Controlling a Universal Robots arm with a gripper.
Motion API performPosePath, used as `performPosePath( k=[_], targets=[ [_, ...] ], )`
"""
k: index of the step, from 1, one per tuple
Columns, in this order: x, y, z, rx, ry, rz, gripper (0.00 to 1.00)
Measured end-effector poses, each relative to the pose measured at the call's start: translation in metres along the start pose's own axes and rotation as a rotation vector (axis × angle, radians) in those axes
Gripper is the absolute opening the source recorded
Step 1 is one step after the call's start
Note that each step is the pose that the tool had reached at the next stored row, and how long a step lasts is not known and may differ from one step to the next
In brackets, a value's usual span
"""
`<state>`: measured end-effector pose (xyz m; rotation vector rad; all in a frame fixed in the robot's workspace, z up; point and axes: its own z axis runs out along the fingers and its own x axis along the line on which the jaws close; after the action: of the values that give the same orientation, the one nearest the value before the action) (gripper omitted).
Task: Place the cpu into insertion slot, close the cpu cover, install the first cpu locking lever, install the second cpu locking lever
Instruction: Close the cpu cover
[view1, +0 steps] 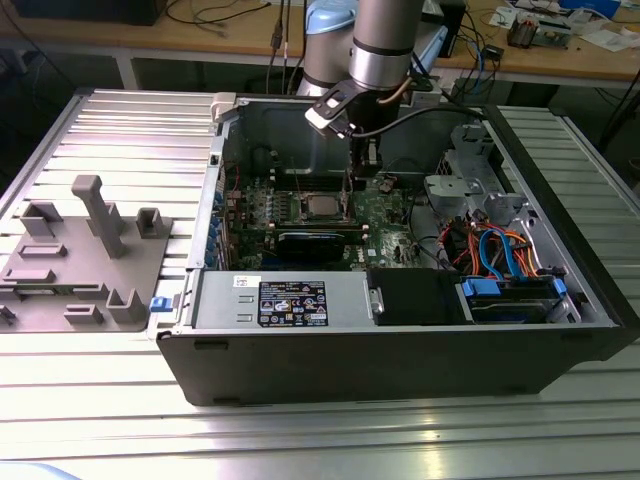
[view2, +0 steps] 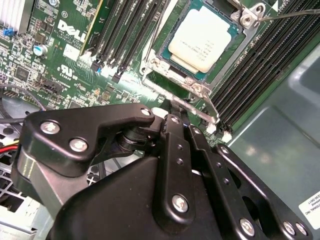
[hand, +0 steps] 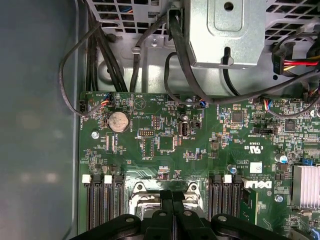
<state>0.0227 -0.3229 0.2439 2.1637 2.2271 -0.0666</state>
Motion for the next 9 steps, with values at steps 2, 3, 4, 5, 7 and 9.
performPosePath(
  k=[2, 3, 4, 5, 7, 9],
  targets=[
    [0.0000, -0.0001, 0.0000, 0.0000, 0.0000, 0.000, 0.11],
    [0.0000, -0.0002, 0.0000, 0.0000, 0.0000, 0.000, 0.11],
    [0.0000, -0.0002, 0.0000, 0.0000, 0.0000, 0.000, 0.11],
    [0.0000, -0.0003, 0.0001, 0.0000, 0.0001, 0.000, 0.11],
    [0.0005, -0.0080, 0.0008, -0.0001, 0.0005, 0.000, 0.11],
    [0.0011, -0.0199, 0.0031, -0.0001, 0.0007, 0.000, 0.11]
  ],
)
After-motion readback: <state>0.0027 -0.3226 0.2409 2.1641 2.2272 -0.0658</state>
